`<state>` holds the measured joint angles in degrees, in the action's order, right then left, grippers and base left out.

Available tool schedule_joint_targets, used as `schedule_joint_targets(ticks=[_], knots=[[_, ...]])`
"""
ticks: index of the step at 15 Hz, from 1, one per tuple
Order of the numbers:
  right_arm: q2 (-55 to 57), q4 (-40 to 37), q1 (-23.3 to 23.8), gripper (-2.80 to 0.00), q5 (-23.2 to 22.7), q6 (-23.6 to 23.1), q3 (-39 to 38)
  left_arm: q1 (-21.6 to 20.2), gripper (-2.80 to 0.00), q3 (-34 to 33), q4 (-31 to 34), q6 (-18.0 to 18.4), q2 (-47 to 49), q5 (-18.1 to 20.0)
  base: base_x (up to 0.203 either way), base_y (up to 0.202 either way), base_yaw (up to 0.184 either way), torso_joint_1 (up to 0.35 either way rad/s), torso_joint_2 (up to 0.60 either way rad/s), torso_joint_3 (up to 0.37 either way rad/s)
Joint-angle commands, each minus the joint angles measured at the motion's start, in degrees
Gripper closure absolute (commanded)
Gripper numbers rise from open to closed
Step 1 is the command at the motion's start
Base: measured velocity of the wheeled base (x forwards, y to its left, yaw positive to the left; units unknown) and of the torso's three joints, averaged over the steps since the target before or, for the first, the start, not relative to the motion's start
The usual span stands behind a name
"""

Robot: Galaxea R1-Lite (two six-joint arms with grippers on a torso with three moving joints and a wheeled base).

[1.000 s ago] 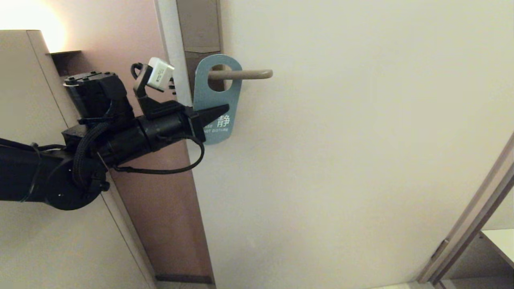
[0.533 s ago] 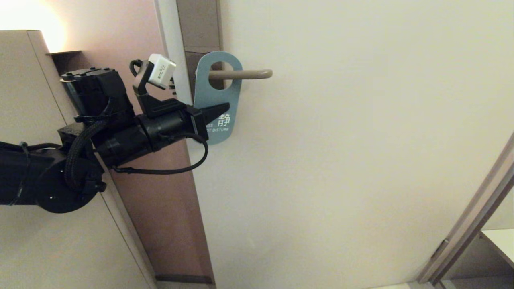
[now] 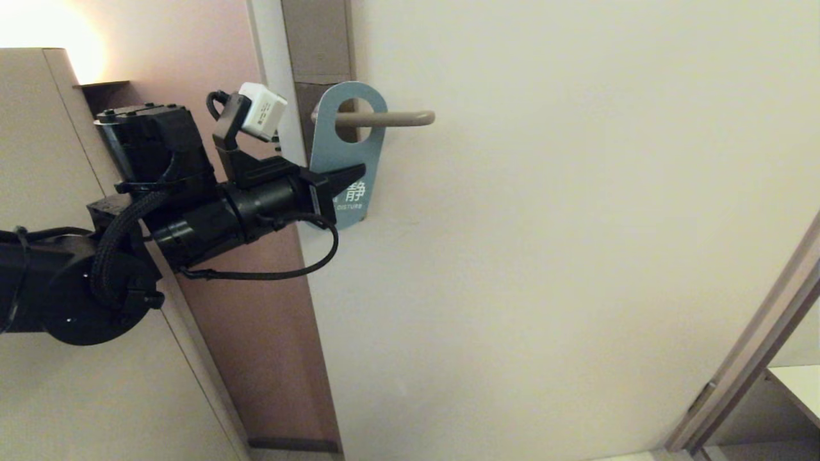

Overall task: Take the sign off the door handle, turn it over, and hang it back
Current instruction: Take down the sign

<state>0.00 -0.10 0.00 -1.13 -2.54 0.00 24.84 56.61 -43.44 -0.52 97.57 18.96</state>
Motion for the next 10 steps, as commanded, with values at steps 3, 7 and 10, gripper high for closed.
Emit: schedule_joint_targets(ticks=[3,7,10], knots=[[0.0,0.01,0.0,0.0,-0.1,-0.09,0.0,1.56,0.0,0.23,-0.39,0.16,1.77,-2.06,0.0,0.0,0.0,0.0,0.0,0.0],[0.0,0.01,0.0,0.0,-0.01,-0.01,0.0,1.53,0.0,1.59,-0.77,0.16,3.32,-2.17,0.0,0.0,0.0,0.0,0.0,0.0],[0.01,0.01,0.0,0.0,-0.09,-0.01,0.0,1.45,0.0,3.48,-0.77,0.08,4.71,-2.52,0.0,0.0,0.0,0.0,0.0,0.0]])
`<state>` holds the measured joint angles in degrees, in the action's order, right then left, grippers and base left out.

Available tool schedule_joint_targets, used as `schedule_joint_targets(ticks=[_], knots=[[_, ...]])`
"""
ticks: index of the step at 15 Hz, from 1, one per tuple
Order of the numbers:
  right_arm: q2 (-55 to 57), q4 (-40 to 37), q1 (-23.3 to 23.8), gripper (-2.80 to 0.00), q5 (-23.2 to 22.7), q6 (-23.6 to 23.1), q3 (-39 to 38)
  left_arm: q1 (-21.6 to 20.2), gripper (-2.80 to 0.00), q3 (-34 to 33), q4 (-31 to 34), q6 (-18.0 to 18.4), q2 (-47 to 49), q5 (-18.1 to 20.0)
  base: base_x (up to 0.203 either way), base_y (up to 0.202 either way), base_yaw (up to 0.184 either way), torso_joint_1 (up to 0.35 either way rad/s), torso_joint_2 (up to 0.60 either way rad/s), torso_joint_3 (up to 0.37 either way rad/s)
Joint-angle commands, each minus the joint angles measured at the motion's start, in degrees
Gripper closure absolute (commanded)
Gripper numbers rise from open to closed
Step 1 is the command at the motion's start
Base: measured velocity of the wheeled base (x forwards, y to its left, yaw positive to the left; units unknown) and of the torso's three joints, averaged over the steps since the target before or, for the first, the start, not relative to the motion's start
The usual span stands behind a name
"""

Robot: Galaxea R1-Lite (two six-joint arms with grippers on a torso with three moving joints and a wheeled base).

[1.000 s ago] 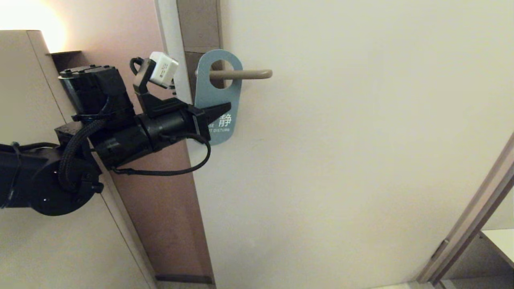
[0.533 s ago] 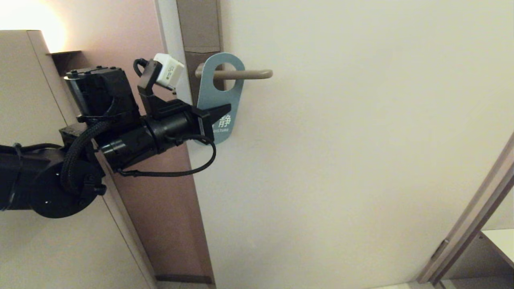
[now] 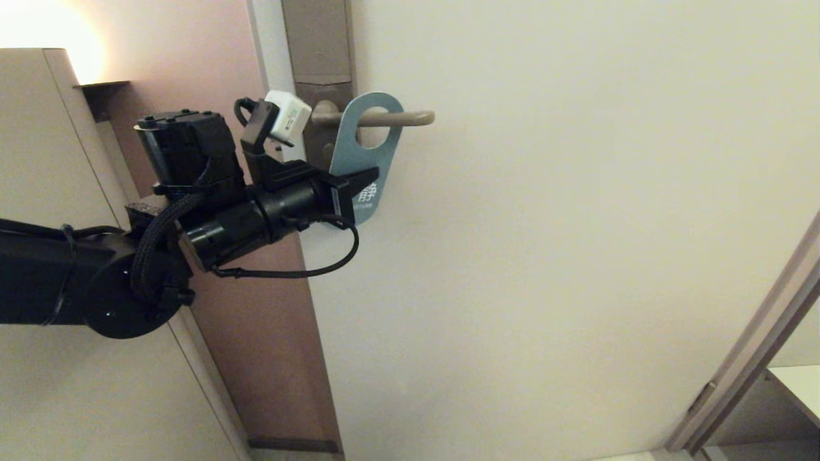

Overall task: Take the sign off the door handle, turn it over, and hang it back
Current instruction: Take down the sign

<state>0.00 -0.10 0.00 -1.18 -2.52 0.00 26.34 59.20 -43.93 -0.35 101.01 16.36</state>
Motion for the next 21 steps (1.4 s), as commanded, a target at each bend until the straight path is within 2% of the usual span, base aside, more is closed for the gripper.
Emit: schedule_joint_targets(ticks=[1,6,10,21], knots=[[0.0,0.01,0.09,0.0,-0.05,-0.03,0.0,-0.06,0.0,1.49,-0.21,-0.09,1.54,0.01,0.0,0.0,0.0,0.0,0.0,0.0],[0.0,0.01,0.0,0.0,-0.03,-0.05,0.0,0.11,0.0,5.31,0.08,-0.09,2.88,0.08,0.0,0.0,0.0,0.0,0.0,0.0],[0.07,0.01,0.01,0.0,-0.04,-0.03,0.0,1.76,0.0,5.22,0.16,-0.29,2.62,-2.46,0.0,0.0,0.0,0.0,0.0,0.0],[0.0,0.01,0.0,0.0,-0.02,-0.03,0.0,5.79,0.0,5.22,0.25,-0.44,2.97,-3.41,0.0,0.0,0.0,0.0,0.0,0.0]])
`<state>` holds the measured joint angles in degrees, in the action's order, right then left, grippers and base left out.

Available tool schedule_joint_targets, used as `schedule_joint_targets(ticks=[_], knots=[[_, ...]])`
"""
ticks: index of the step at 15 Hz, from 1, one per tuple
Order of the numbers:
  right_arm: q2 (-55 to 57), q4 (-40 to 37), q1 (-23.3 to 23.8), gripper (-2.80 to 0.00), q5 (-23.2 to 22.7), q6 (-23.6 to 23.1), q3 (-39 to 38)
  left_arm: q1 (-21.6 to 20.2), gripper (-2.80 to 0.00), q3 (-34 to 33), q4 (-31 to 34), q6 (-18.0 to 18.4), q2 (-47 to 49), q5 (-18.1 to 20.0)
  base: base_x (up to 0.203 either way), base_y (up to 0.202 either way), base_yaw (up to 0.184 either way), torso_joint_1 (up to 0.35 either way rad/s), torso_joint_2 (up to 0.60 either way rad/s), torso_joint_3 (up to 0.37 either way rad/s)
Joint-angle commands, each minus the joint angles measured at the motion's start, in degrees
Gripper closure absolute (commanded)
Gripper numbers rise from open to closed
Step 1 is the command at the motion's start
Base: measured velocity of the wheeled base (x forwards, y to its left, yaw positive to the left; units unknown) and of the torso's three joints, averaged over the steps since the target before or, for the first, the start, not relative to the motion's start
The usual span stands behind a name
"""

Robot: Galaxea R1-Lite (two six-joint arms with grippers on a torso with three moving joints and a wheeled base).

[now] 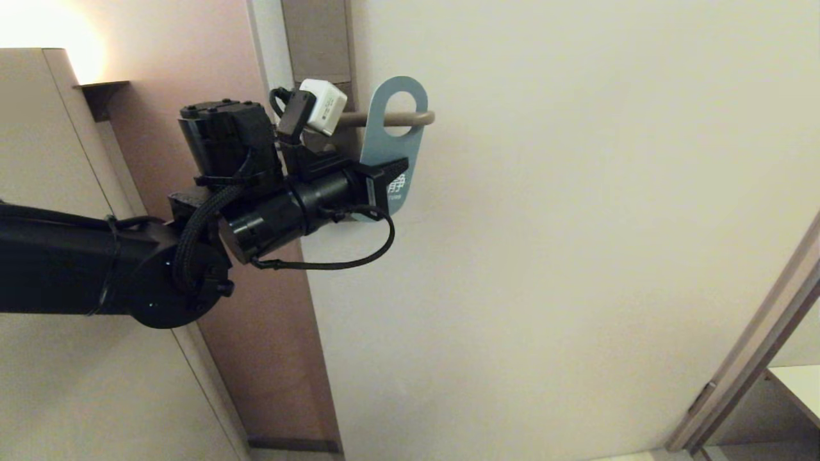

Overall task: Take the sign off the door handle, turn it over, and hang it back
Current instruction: Take down the sign

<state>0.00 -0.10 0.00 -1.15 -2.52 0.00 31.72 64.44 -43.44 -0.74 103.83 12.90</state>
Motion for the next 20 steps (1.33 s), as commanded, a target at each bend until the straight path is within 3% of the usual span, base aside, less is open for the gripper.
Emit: schedule_joint_targets(ticks=[1,5,20], knots=[[0.0,0.01,0.0,0.0,-0.08,-0.03,0.0,0.98,0.0,-0.1,-0.25,-0.05,0.41,-0.37,0.0,0.0,0.0,0.0,0.0,0.0],[0.0,0.01,0.0,0.0,-0.05,-0.03,0.0,2.82,0.0,0.07,-0.23,-0.14,1.14,-2.53,0.0,0.0,0.0,0.0,0.0,0.0],[0.08,0.01,0.03,0.0,-0.01,-0.03,0.0,2.12,0.0,4.64,0.63,-0.14,3.58,-2.53,0.0,0.0,0.0,0.0,0.0,0.0]])
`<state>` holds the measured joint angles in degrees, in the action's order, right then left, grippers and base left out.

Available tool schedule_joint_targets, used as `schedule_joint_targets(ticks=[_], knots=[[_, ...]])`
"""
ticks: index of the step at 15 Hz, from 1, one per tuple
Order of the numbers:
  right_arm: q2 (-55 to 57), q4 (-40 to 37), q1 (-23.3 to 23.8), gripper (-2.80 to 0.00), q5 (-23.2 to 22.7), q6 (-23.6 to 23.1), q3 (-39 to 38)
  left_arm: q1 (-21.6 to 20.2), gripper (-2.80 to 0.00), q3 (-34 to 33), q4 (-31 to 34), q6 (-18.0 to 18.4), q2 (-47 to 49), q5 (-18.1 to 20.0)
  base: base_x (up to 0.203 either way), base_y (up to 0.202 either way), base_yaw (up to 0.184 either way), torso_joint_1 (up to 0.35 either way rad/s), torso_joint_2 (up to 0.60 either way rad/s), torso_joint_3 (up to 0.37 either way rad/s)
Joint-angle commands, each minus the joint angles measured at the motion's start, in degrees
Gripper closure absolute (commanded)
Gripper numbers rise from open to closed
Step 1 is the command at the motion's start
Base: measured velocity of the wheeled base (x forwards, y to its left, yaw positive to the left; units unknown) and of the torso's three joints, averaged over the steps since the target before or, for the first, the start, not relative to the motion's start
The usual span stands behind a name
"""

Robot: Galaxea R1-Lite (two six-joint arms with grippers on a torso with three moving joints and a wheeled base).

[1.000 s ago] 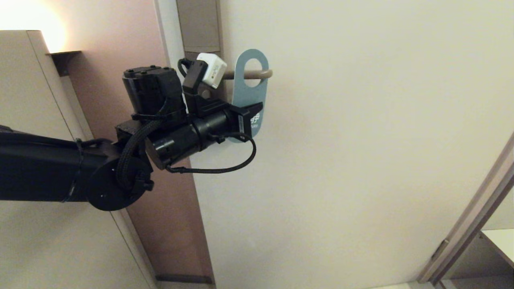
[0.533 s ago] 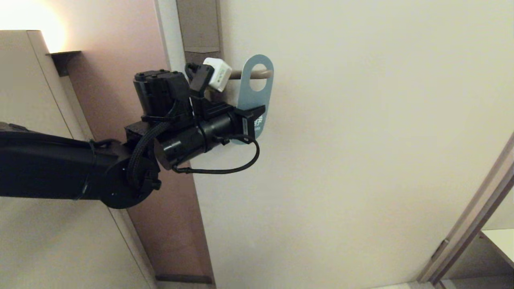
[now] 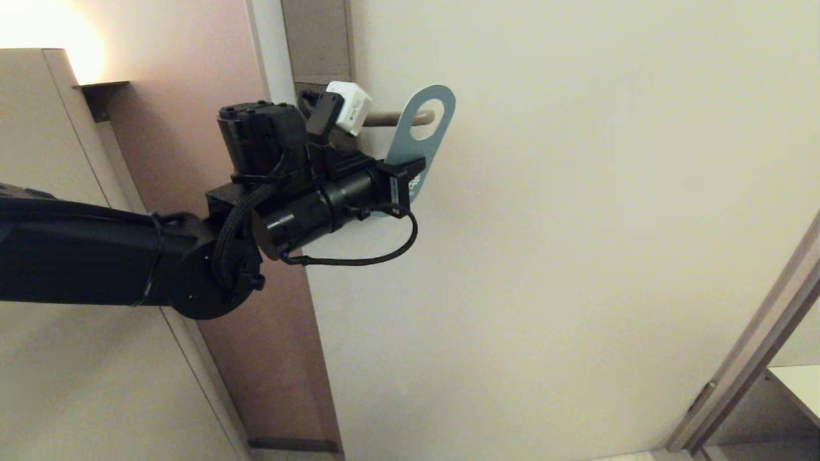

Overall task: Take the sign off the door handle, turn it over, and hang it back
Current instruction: Take down the sign, then hand it to the other hand

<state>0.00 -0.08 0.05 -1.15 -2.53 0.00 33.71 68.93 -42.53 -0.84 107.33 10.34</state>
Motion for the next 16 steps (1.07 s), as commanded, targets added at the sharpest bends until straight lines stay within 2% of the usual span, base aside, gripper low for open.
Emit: schedule_joint_targets(ticks=[1,4,8,12,16], knots=[[0.07,0.0,-0.04,0.0,-0.03,-0.02,0.0,0.13,0.0,0.16,-0.27,-0.04,-0.01,0.03,0.0,0.0,0.0,0.0,0.0,0.0],[0.0,0.0,-0.05,0.0,-0.01,-0.02,0.0,0.88,0.0,0.07,-0.27,-0.04,-0.28,0.06,0.0,0.0,0.0,0.0,0.0,0.0],[0.0,0.0,-0.05,0.0,-0.07,-0.09,0.0,4.98,0.0,-0.45,-0.36,-0.13,-1.39,0.12,0.0,0.0,0.0,0.0,0.0,0.0],[0.0,0.0,-0.03,0.0,0.01,-0.02,0.0,8.9,0.0,-3.77,-0.36,-0.13,-3.7,0.34,0.0,0.0,0.0,0.0,0.0,0.0],[0.0,0.0,-0.05,0.0,-0.01,-0.02,0.0,10.28,0.0,-6.03,-0.21,-0.42,-5.8,0.95,0.0,0.0,0.0,0.0,0.0,0.0]])
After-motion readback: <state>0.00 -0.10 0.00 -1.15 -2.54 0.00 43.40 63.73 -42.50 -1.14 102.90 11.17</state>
